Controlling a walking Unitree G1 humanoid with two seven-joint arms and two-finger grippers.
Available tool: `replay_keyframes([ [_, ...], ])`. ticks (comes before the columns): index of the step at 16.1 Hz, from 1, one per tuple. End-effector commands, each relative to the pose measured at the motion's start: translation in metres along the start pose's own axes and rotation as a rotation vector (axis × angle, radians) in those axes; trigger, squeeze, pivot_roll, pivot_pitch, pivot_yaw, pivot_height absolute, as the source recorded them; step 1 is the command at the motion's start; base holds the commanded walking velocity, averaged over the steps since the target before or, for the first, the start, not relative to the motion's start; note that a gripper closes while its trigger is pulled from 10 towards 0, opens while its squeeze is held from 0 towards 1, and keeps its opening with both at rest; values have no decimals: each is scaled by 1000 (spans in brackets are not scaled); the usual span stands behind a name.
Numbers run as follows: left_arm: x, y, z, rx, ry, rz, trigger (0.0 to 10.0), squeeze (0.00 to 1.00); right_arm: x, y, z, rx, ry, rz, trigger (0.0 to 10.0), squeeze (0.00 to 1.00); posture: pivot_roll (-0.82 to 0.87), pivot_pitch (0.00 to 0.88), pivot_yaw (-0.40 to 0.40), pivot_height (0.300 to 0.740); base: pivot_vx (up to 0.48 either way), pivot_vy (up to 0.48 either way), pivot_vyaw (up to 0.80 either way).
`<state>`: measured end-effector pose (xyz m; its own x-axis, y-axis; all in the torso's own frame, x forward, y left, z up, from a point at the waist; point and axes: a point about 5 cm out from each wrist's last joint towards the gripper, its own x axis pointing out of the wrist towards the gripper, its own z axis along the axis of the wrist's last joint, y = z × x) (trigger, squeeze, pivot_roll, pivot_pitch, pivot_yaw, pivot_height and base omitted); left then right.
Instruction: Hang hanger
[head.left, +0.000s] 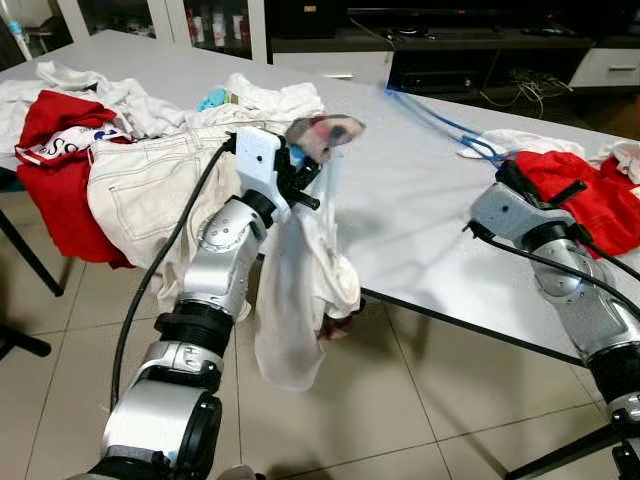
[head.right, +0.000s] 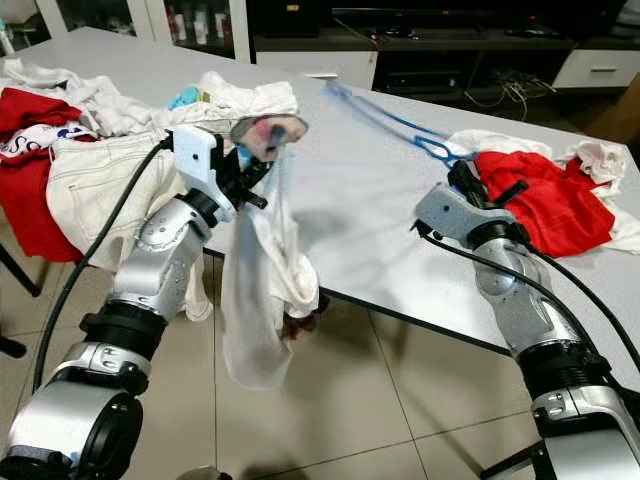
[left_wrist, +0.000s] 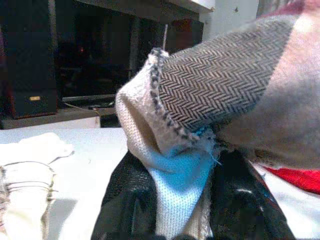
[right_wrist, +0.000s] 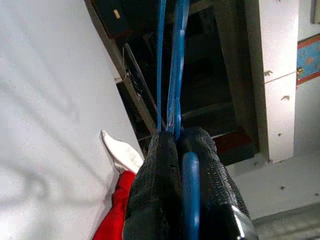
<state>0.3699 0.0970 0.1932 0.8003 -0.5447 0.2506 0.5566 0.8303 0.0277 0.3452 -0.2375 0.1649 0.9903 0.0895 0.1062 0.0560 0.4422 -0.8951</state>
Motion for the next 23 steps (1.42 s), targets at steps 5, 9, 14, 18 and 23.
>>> replay_keyframes([
  [5,2,-1,5,14,-21,-15,3451,0,-2,5,-2,-140,-16,66,10000,0,-56,0,-13,740,0,0,0],
  [9,2,-2,7,-2,-50,-31,0,0,-4,9,-6,-186,2,84,10000,0,-61,0,-10,740,0,0,0],
  [14,1,-3,6,0,-50,-32,0,0,-13,29,-28,-204,128,217,10000,0,-61,0,-12,740,0,0,0],
  [18,1,-3,5,-2,-45,-25,0,0,-19,53,-36,-246,205,368,10000,0,-55,0,-16,740,0,0,0],
  [23,-1,-3,3,0,-38,-20,0,0,-30,69,-37,-319,212,524,10000,0,-48,0,-20,740,0,0,0],
])
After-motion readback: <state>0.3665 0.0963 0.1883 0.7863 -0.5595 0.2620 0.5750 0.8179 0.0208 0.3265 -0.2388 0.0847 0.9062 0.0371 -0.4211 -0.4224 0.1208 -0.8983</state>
